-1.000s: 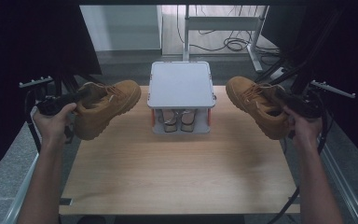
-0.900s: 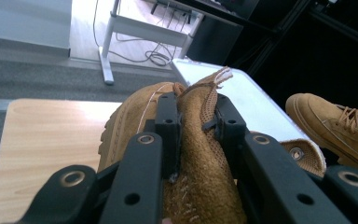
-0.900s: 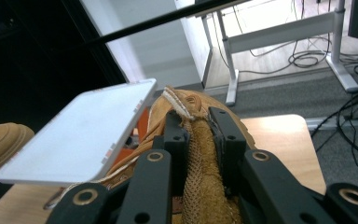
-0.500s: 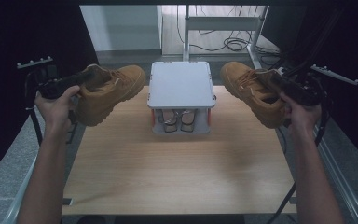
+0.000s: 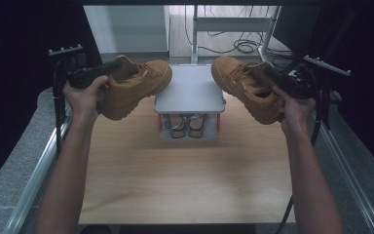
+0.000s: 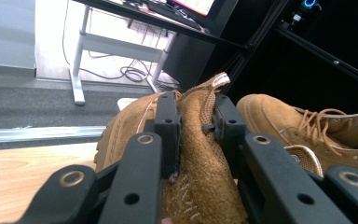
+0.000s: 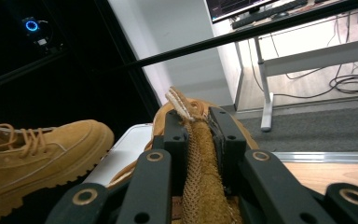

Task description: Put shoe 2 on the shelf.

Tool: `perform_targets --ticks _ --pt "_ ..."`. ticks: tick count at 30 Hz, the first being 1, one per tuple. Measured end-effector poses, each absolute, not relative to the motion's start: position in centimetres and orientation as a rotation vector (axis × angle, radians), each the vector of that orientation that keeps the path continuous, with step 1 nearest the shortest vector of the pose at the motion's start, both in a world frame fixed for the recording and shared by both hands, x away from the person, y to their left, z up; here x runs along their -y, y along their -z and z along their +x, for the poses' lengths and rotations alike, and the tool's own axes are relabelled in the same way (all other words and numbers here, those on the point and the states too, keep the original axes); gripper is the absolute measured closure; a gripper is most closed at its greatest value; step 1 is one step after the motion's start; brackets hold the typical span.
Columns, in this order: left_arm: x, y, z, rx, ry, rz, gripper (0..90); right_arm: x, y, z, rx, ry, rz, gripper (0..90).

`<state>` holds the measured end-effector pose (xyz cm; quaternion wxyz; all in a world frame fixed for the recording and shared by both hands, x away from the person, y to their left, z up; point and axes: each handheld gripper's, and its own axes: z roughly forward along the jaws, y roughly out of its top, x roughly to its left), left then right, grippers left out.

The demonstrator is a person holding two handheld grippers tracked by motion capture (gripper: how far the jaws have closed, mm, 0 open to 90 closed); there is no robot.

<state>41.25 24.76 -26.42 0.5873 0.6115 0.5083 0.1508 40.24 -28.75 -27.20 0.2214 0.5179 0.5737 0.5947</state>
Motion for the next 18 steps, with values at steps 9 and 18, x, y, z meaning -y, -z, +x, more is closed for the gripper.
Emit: perform_targets --ticks 9,18 --pt "-22.1 26.7 43.2 -1.205 -0.369 1.403 74.8 25.9 26.9 42.1 -1.557 -1.639 1.458 78.2" --pt "-19.8 26.3 45.3 -1.219 -0.379 1.373 74.8 23.0 26.6 44.2 -1.530 -1.637 1.482 78.2"
